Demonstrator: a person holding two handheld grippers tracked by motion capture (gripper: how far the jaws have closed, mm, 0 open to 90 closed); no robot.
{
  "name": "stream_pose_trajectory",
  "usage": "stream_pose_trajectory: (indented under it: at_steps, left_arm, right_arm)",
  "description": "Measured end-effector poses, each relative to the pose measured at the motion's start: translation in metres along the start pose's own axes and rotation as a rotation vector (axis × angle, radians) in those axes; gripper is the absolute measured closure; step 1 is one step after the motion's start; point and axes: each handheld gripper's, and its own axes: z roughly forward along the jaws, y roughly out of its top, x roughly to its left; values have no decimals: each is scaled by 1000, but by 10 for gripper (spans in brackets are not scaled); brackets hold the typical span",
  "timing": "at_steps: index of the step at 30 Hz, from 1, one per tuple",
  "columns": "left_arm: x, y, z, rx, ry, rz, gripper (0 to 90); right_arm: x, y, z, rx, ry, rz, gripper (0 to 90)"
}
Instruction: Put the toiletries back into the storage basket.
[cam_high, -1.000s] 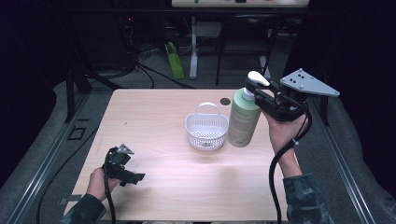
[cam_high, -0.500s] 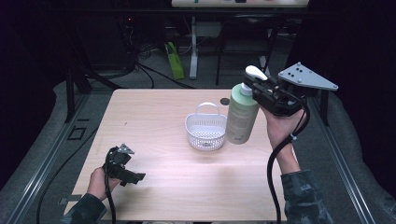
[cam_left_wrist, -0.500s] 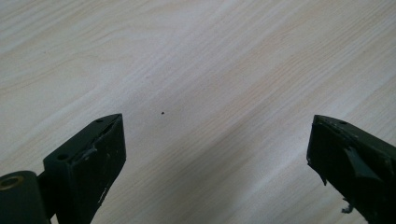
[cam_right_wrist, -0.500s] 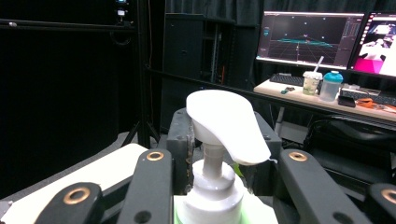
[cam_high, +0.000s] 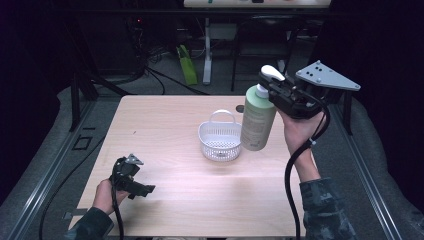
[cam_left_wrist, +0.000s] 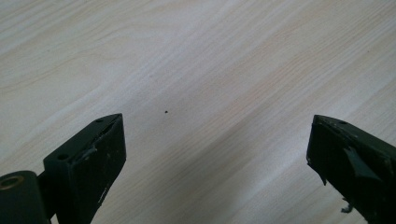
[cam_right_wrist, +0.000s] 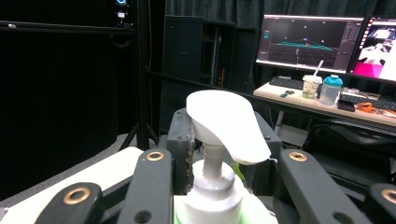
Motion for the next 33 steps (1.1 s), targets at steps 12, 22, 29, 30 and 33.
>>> stream_pose_trajectory:
  at_steps: [12, 22, 29, 30, 33]
  left_arm:
    - [0, 0, 1, 6, 0, 4, 48]
    - [0, 1, 1, 8, 0, 9, 42]
    - [0, 1, 2, 10, -3, 10, 37]
    - [0, 1, 2, 10, -4, 10, 36]
    - [0, 1, 2, 9, -5, 10, 36]
  right_arm:
    - [0, 3, 14, 14, 7, -2, 677]
    - [2, 7, 22, 9, 11, -1, 677]
    - [4, 6, 28, 10, 16, 3, 678]
    - [5, 6, 30, 11, 18, 7, 677]
    - [6, 7, 34, 9, 20, 7, 678]
